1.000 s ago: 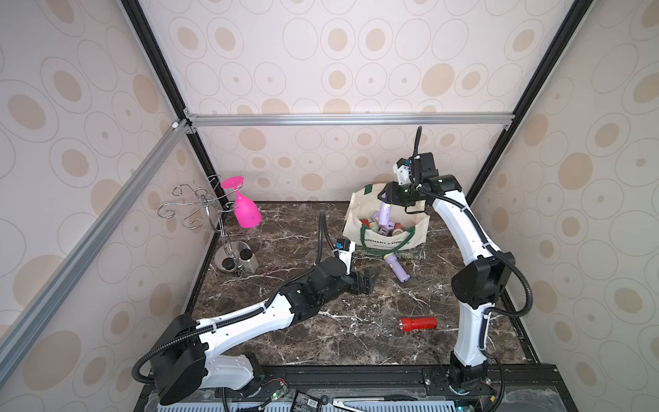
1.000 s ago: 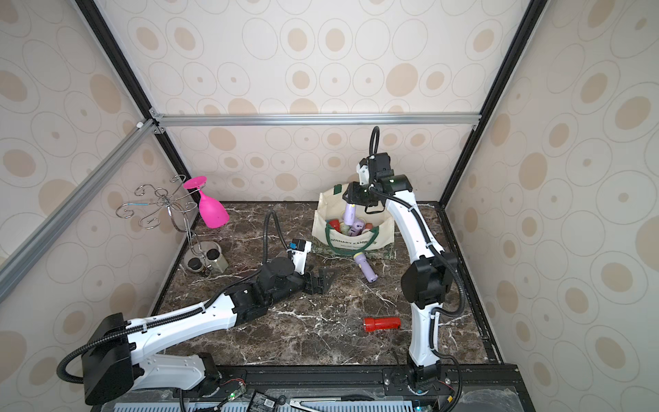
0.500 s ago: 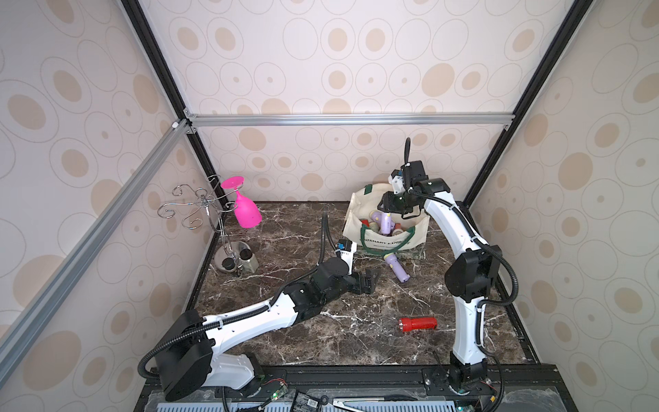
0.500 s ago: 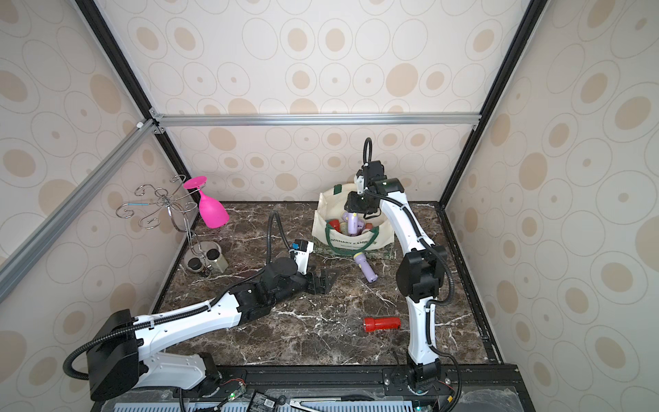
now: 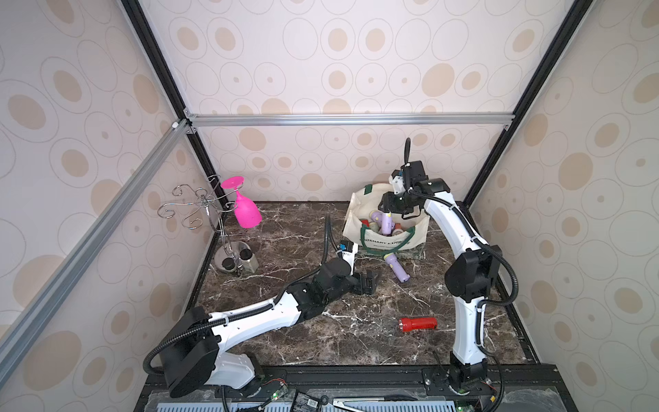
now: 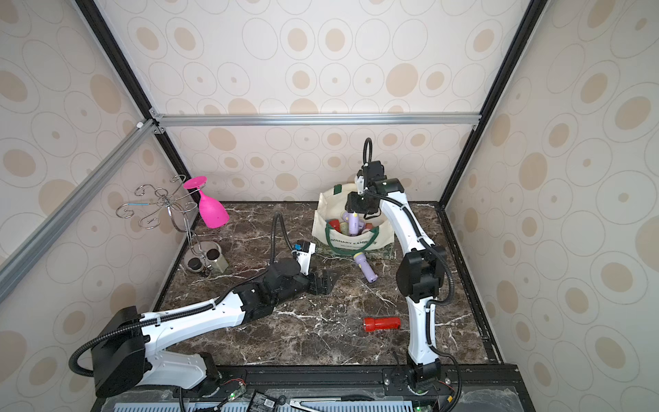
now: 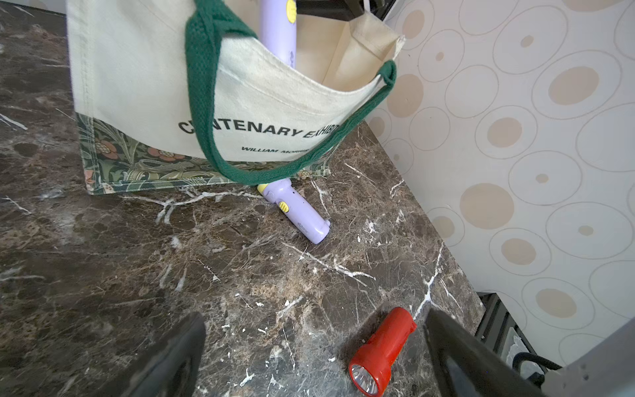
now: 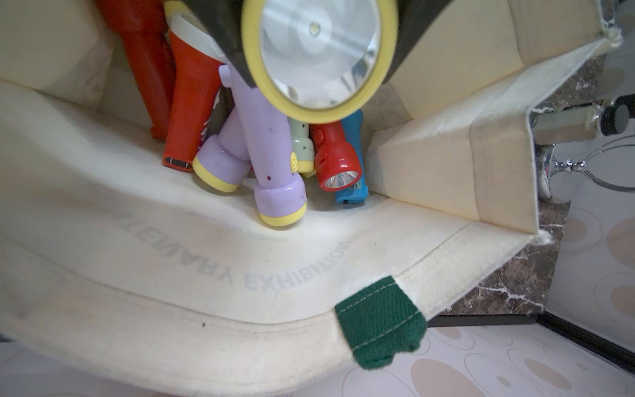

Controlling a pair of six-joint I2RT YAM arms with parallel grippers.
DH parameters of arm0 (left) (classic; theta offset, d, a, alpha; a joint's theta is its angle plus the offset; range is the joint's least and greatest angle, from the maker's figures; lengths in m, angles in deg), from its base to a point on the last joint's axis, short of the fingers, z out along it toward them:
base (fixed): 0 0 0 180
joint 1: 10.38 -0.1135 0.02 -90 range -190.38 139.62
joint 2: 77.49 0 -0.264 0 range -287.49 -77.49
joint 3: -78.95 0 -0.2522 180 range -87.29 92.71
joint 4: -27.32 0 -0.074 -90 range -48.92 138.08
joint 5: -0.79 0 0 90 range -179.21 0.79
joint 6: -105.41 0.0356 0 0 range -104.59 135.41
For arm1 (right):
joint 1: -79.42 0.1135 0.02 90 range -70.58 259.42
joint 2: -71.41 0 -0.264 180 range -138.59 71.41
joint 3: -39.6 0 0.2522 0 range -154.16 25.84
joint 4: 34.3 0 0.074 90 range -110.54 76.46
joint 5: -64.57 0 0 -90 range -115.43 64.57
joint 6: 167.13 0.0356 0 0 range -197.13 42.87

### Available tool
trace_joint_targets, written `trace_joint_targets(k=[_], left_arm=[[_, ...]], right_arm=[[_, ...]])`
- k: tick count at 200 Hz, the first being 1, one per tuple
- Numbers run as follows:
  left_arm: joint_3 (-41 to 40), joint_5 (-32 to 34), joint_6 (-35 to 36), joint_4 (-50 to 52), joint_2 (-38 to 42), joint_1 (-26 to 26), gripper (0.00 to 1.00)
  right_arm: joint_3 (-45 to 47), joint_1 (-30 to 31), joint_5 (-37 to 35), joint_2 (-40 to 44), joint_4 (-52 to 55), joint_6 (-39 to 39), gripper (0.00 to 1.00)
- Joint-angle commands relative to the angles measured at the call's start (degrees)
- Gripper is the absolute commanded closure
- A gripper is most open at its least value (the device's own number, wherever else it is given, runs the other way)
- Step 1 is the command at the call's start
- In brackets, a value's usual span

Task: Put the flashlights into the tote bags
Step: Place the flashlight in the canvas bag, then pick up the flashlight from the center of the board.

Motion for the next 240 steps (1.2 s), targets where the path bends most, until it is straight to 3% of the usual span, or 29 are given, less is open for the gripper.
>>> trace_joint_targets(k=[1, 27, 77, 196, 240], left_arm=[[1.2, 0.9, -0.3, -1.9, -0.3, -0.5, 0.01], [1.2, 0.8, 0.1, -2.2, -0.3, -0.5, 0.01], [-0.2, 1.1, 0.2, -3.2, 0.8, -0.5, 0.01], [-2.9, -3.8, 1.2, -5.7, 1.9, -0.5, 0.0], [-2.8, -7.8, 0.4, -7.0, 1.6, -0.6, 0.0]], right_arm=[[0.0, 0.5, -0.5, 2.1, 0.2, -0.1, 0.38], [-1.2, 0.5, -0.9, 3.3, 0.8, -0.2, 0.31], [-0.1, 0.7, -0.8, 9.9, 3.2, -1.9, 0.27], [36.3, 0.7, 0.5, 43.3, 5.4, -3.4, 0.26], [49.5, 0.7, -1.4, 50.2, 4.2, -2.4, 0.26]])
